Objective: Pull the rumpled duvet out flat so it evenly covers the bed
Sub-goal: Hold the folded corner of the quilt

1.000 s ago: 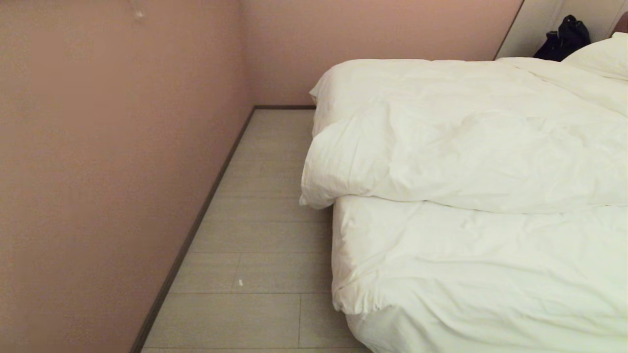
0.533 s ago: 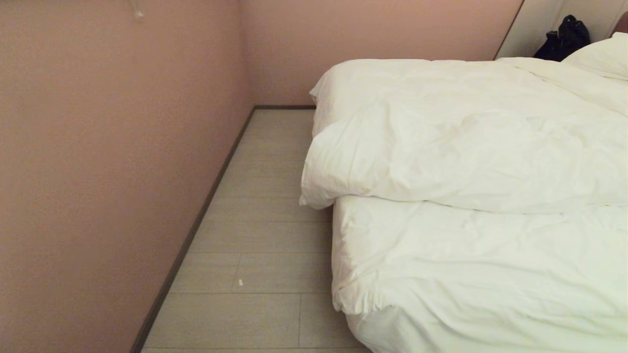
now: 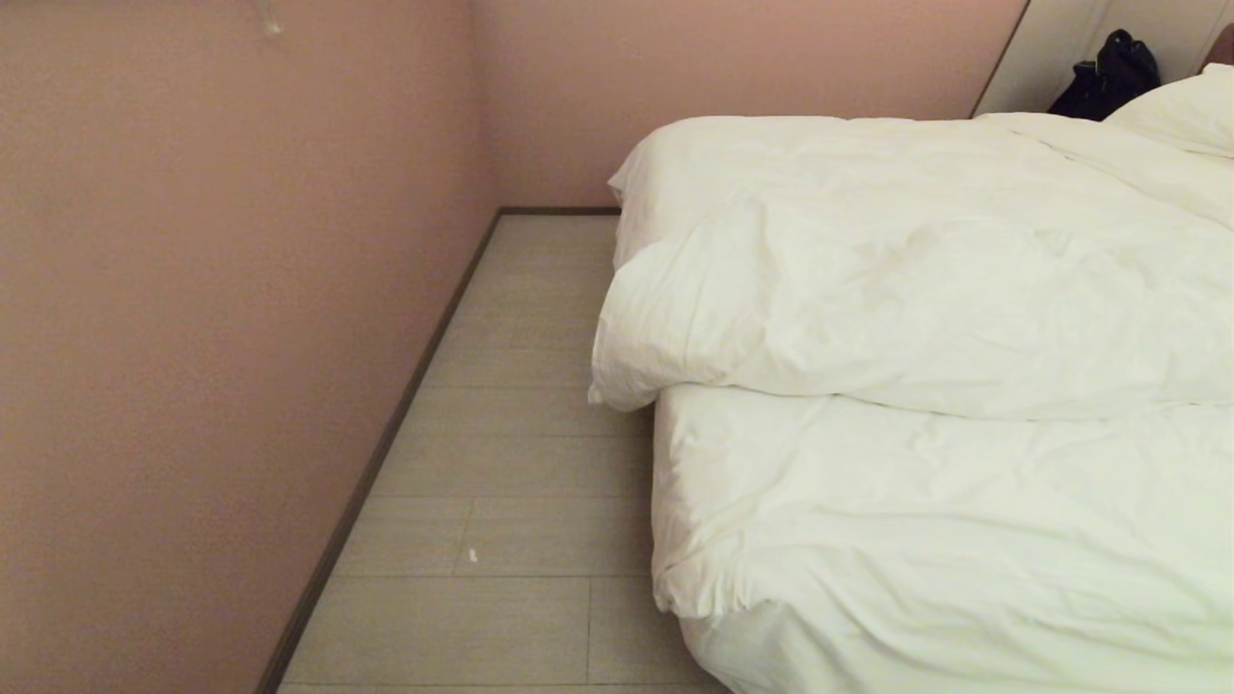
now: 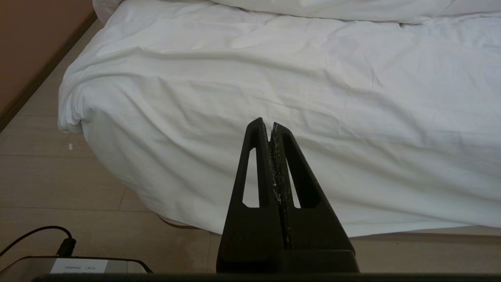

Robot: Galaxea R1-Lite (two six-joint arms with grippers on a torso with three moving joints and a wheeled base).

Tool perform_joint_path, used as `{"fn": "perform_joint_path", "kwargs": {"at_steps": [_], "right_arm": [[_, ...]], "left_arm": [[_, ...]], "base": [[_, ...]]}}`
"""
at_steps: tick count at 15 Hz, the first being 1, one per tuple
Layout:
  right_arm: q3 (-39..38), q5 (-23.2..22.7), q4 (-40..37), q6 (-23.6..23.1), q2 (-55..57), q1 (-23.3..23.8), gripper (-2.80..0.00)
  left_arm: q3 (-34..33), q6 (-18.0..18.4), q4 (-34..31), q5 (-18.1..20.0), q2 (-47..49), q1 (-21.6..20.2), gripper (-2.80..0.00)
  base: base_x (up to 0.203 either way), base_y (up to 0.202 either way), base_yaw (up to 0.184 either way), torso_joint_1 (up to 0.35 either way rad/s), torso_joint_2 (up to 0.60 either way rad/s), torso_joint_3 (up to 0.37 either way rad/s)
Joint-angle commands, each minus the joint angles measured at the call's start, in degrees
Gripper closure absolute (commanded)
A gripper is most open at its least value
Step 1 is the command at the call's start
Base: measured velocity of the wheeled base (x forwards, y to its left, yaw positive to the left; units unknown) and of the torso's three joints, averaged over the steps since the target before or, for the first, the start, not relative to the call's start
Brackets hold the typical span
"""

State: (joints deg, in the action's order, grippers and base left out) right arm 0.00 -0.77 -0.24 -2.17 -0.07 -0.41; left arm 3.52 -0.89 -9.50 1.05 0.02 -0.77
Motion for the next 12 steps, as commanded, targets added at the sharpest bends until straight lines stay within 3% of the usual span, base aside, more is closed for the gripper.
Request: {"fn": "perform_joint_path", "kwargs": {"at_steps": [1,10,12], "right_arm": [[0.00,-0.02,-0.02,-0.03,0.07,-0.02,0.00],[0.00,-0.02,-0.02,-0.03,0.07,-0.02,0.00],[0.00,-0.02,-0.02,-0.03,0.07,-0.02,0.00]], "left_arm": [[-0.01,-0.07,-0.08,0.01,-0.02,-0.02,0.00],[-0.01,0.10,-0.08,-0.07,-0.02,-0.02,0.00],[-0.01,0.10,-0.08,0.01,-0.02,-0.02,0.00]], "base": [[0.000,0.000,0.000,0.000,0.00,0.000],[0.000,0.000,0.000,0.000,0.00,0.000],[0.004,-0.097,0.007,0.003,0.00,0.004]]}}
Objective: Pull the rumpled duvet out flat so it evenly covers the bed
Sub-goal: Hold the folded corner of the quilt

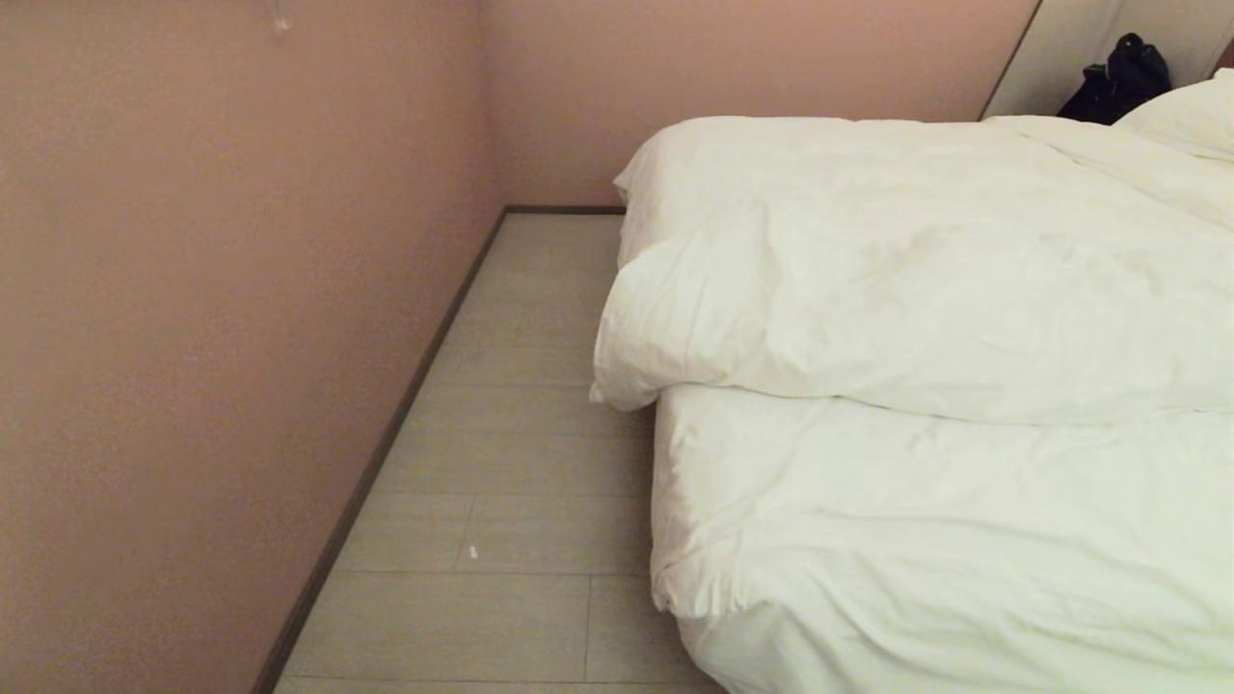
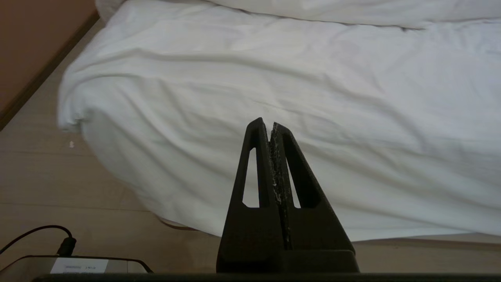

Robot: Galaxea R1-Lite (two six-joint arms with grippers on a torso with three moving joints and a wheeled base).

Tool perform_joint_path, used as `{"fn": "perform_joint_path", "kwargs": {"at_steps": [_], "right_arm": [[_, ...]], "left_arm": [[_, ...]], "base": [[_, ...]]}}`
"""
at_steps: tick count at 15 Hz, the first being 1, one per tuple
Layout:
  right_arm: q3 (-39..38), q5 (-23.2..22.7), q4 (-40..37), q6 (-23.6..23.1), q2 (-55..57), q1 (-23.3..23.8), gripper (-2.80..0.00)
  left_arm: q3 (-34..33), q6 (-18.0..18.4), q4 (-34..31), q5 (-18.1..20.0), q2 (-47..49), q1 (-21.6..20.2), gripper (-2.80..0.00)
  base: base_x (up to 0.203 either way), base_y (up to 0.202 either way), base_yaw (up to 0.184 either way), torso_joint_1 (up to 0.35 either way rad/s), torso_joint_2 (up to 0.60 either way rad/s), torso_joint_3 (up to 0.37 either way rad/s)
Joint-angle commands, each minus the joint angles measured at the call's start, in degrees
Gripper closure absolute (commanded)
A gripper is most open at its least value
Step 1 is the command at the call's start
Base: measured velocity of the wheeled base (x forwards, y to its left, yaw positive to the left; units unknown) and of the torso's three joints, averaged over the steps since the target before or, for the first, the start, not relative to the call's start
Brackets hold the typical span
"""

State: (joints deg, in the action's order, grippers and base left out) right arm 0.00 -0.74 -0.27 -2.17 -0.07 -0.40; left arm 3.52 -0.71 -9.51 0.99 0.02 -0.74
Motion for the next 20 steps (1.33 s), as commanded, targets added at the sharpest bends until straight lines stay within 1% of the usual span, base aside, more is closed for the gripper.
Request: {"fn": "perform_joint_path", "kwargs": {"at_steps": [1,20], "right_arm": [[0.00,-0.05,0.00,-0.03,0.07,-0.04,0.00],[0.00,-0.05,0.00,-0.03,0.07,-0.04,0.00]], "left_arm": [[-0.01,-0.08,-0.07,0.07,-0.02,-0.05,0.00],[-0.01,-0.17,-0.07,0.16,-0.02,-0.05,0.00]], "base": [[0.001,-0.178,0.002,0.006,0.00,0.002],[0.000,-0.193,0.000,0.003,0.00,0.003]]}}
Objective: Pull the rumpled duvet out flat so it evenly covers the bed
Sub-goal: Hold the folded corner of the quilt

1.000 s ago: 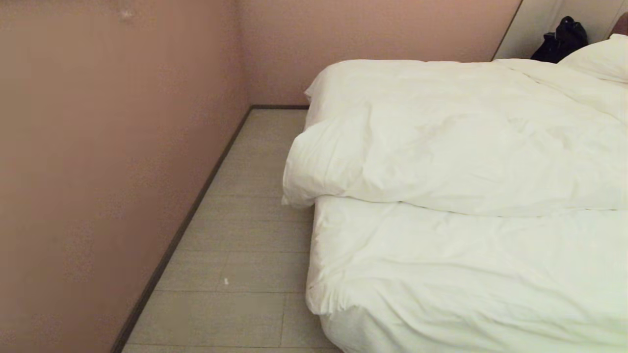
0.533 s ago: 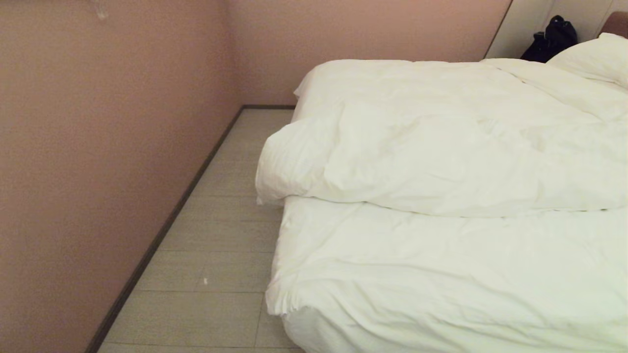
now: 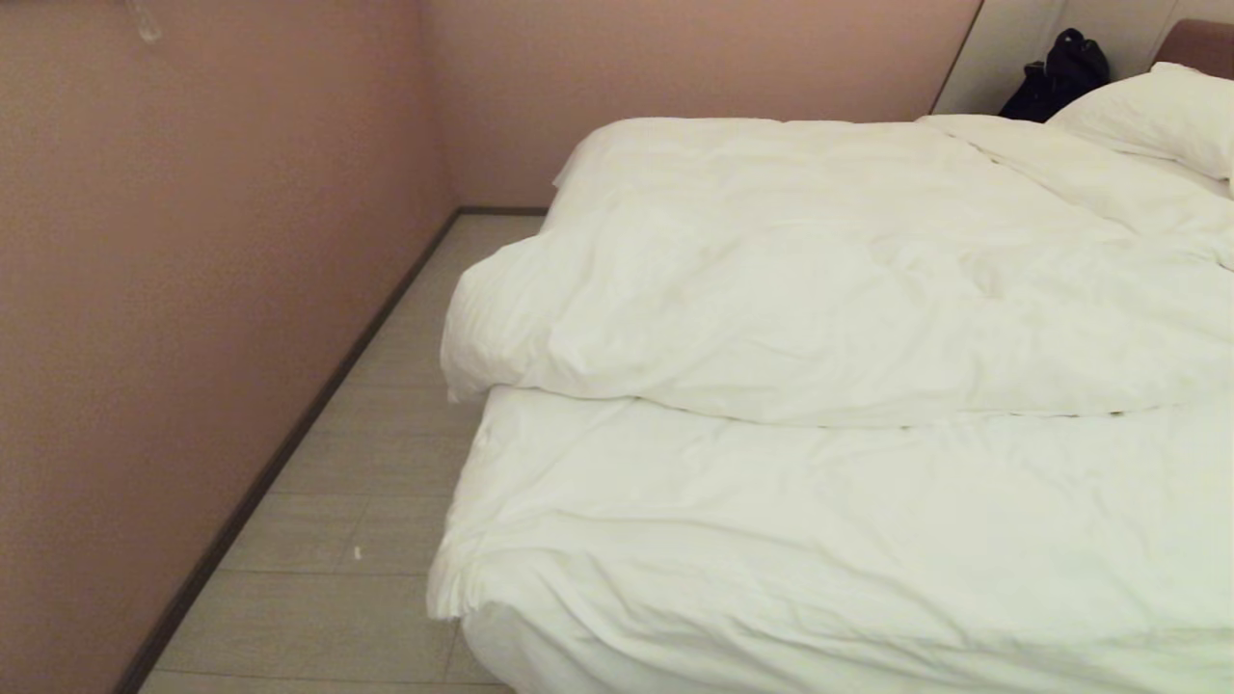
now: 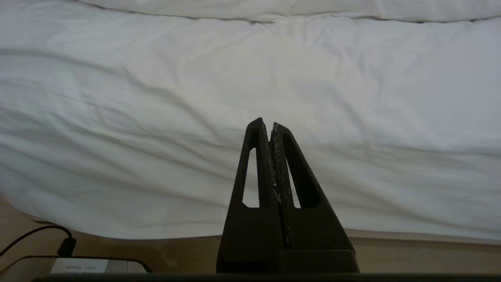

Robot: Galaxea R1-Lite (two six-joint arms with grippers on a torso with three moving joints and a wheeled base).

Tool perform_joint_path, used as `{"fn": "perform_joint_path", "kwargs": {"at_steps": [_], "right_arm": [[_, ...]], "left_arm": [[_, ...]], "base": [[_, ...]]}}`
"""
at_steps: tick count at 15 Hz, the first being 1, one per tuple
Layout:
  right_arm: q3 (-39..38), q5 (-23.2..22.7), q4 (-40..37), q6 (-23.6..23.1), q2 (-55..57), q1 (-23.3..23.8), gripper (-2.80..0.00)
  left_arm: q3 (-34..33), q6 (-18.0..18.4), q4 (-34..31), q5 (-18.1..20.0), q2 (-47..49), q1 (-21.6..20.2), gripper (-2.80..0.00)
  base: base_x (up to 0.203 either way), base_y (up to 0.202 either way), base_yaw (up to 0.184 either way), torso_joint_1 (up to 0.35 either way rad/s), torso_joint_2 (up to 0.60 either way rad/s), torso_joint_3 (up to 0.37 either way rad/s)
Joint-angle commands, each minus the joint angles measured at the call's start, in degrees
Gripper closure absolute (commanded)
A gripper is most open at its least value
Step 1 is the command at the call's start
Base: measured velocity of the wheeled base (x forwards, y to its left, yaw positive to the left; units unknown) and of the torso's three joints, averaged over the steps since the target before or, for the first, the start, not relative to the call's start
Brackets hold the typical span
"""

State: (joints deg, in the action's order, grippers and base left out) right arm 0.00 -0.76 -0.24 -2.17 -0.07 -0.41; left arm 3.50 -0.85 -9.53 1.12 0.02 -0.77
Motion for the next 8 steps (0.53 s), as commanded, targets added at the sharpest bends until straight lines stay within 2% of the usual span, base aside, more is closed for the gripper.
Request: {"fn": "perform_joint_path", "kwargs": {"at_steps": [1,8], "right_arm": [[0.00,-0.03,-0.02,-0.03,0.07,-0.02,0.00],[0.00,-0.03,-0.02,-0.03,0.07,-0.02,0.00]], "left_arm": [[0.02,-0.03,-0.05,0.02,-0.02,-0.02,0.00],[0.02,0.15,-0.05,-0.07,-0.02,-0.02,0.00]], "base": [[0.000,-0.193,-0.001,0.012,0.00,0.005],[0.000,-0.193,0.000,0.002,0.00,0.002]]}}
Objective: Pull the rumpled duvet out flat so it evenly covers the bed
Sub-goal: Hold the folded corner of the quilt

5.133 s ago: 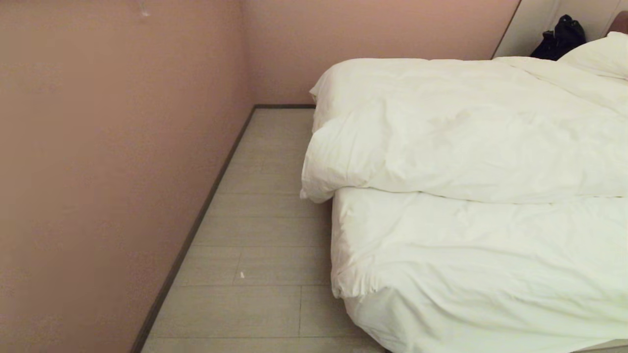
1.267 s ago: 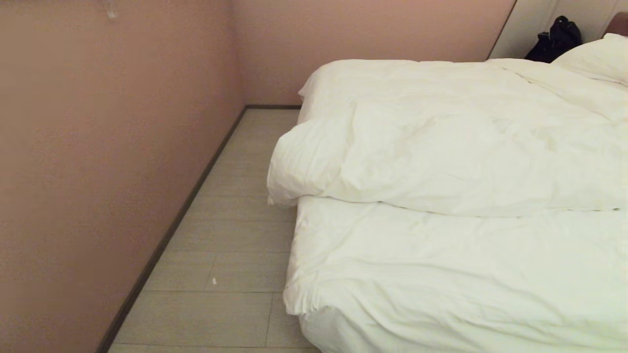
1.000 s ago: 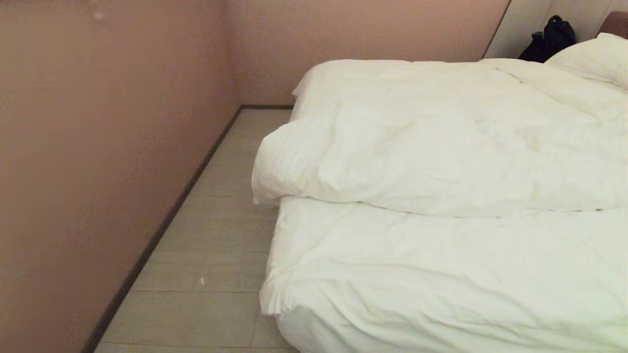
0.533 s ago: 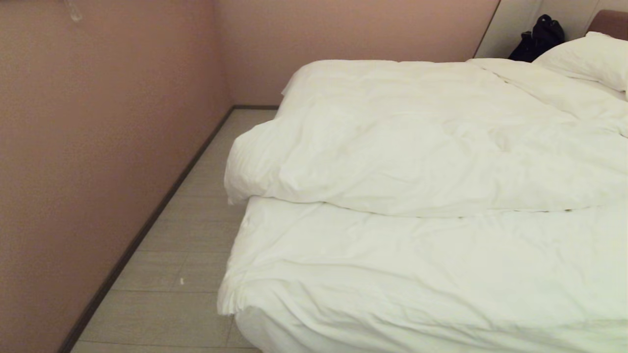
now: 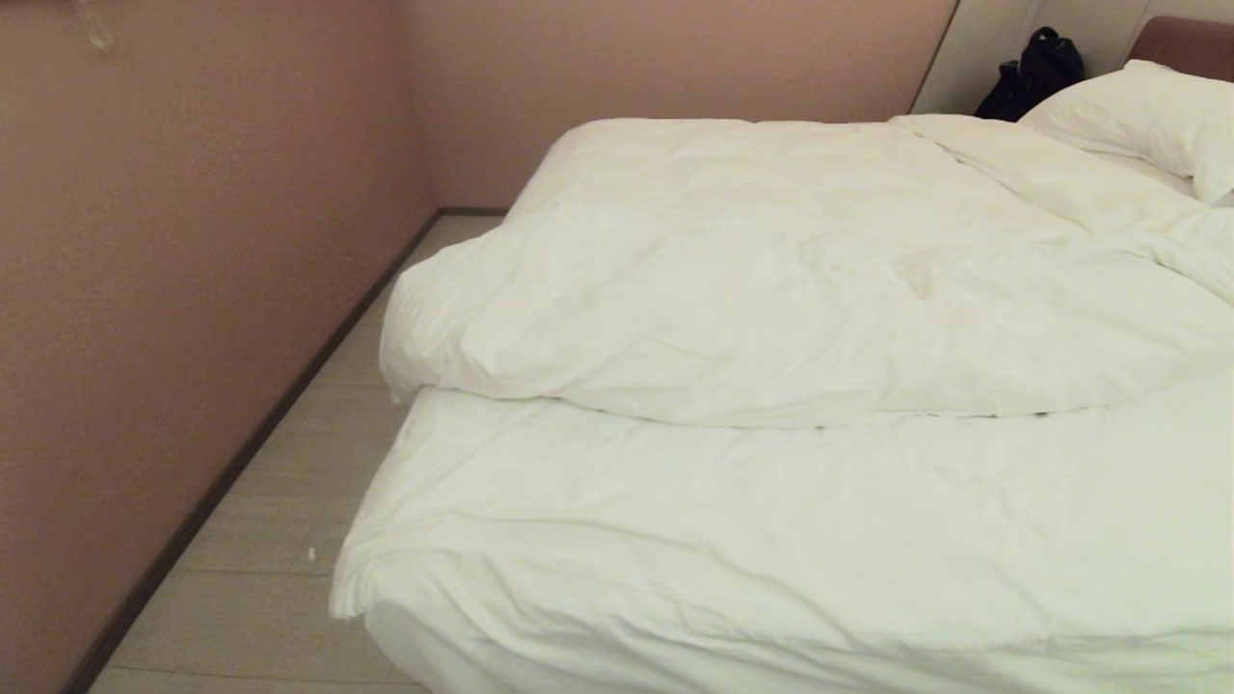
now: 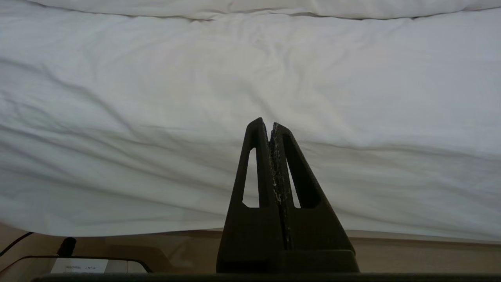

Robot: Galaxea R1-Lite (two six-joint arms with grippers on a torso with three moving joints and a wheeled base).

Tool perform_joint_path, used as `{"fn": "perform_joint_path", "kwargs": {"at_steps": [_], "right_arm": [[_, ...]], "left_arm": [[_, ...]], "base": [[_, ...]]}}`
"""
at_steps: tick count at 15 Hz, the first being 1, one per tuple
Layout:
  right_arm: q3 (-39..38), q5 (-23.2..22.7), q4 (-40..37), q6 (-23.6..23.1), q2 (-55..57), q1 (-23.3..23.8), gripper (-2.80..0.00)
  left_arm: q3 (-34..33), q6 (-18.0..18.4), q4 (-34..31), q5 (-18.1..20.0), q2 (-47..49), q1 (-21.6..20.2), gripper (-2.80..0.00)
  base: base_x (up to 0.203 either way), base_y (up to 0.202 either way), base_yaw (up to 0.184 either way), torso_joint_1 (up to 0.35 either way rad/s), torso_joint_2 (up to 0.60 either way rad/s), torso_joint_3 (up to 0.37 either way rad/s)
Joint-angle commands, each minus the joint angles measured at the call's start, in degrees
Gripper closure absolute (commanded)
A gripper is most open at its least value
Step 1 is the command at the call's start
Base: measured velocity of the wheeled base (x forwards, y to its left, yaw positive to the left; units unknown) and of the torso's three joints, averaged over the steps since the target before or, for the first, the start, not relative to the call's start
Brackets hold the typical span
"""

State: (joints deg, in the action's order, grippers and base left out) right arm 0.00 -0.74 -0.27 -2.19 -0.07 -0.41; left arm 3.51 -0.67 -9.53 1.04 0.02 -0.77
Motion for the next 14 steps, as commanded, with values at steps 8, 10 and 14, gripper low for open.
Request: {"fn": "perform_joint_path", "kwargs": {"at_steps": [8,10,14], "right_arm": [[0.00,-0.05,0.00,-0.01,0.07,-0.02,0.00],[0.00,-0.05,0.00,-0.01,0.07,-0.02,0.00],[0.00,-0.05,0.00,-0.01,0.07,-0.02,0.00]], "left_arm": [[0.00,-0.03,-0.05,0.10,-0.02,-0.02,0.00],[0.00,-0.03,-0.05,0.09,-0.02,-0.02,0.00],[-0.08,-0.30,-0.04,0.10,-0.02,-0.02,0.00]], "base": [[0.000,-0.128,0.001,0.001,0.00,0.002],[0.000,0.000,0.000,0.000,0.00,0.000],[0.000,0.000,0.000,0.000,0.00,0.000]]}}
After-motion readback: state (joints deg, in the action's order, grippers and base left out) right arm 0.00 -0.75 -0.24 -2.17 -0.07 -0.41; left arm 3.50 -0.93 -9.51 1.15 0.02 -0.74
